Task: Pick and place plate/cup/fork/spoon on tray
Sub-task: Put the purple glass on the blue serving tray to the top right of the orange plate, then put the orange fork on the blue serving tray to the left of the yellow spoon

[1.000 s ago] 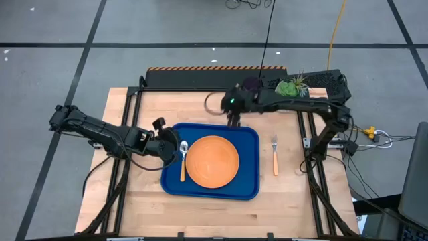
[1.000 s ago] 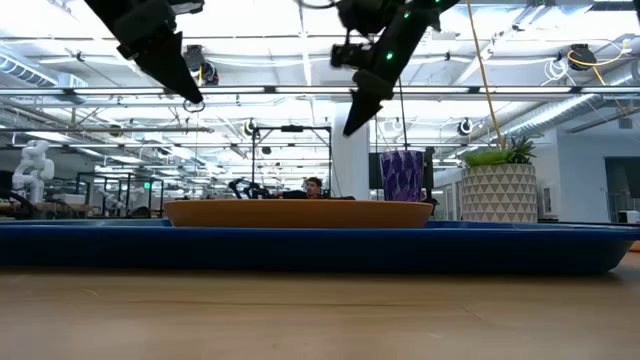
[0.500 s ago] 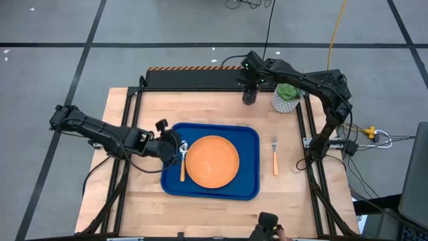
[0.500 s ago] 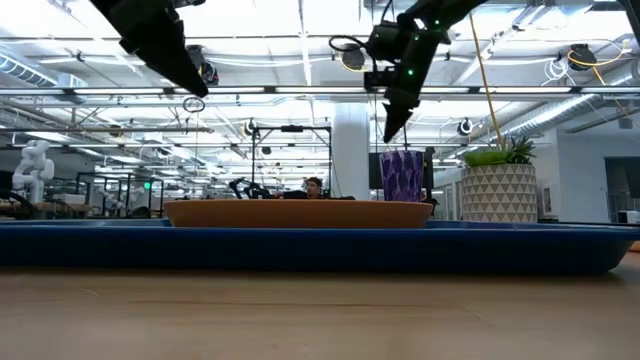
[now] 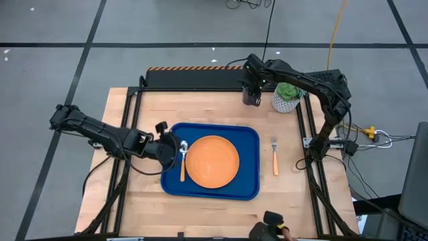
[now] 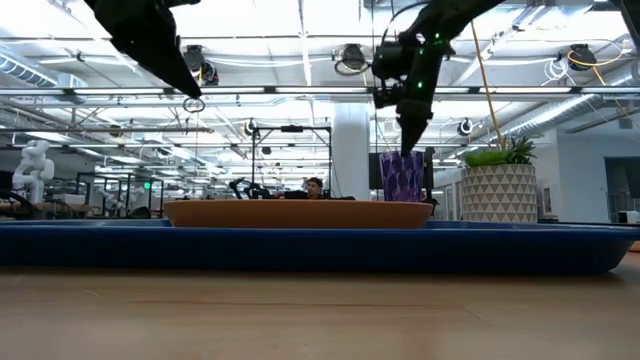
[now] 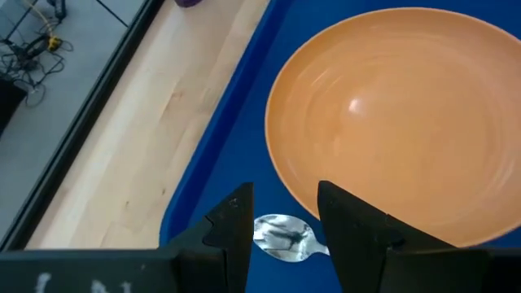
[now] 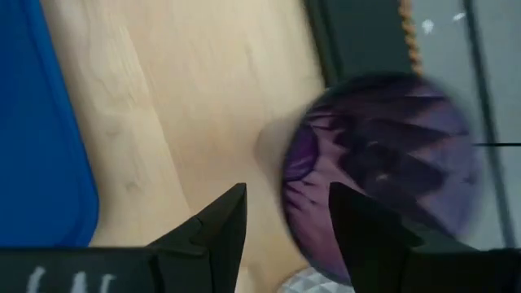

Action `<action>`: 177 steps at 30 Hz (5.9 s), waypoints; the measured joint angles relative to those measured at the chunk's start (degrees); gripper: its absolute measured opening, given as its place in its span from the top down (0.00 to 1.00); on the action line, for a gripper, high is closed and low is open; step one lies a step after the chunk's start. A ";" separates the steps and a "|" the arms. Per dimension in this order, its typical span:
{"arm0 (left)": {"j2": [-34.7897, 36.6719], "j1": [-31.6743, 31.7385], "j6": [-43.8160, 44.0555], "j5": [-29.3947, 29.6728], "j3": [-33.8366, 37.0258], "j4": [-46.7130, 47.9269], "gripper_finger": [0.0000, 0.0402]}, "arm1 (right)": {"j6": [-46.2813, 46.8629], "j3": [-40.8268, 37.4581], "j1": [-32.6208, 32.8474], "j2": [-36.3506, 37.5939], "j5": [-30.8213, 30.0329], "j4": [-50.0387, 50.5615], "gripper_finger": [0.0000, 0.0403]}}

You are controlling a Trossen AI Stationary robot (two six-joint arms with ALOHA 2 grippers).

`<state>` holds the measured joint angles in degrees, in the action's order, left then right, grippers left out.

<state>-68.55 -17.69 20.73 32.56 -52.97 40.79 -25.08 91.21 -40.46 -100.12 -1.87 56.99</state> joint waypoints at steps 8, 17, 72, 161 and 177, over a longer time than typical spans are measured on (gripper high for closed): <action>0.00 -3.10 3.83 0.02 0.00 2.66 0.65 | -2.43 -1.89 -0.47 -3.69 -4.50 -1.94 0.62; 0.00 -4.53 5.58 0.92 0.00 3.11 0.65 | -3.91 -1.91 -0.45 -1.79 -5.30 -0.57 0.98; -0.01 -9.89 15.75 3.50 4.45 4.12 0.65 | 19.96 -5.27 32.71 2.41 4.88 9.93 1.00; 0.00 -18.98 19.96 12.00 7.06 0.10 0.65 | 108.44 -51.55 47.70 29.84 -5.51 -6.20 0.68; 0.00 -19.82 20.00 12.03 7.06 0.13 0.65 | 110.92 -60.46 47.70 29.97 -2.41 -18.46 0.68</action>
<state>-68.55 -37.51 40.73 44.59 -45.91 40.91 85.84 30.74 7.25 -70.15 -4.28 38.53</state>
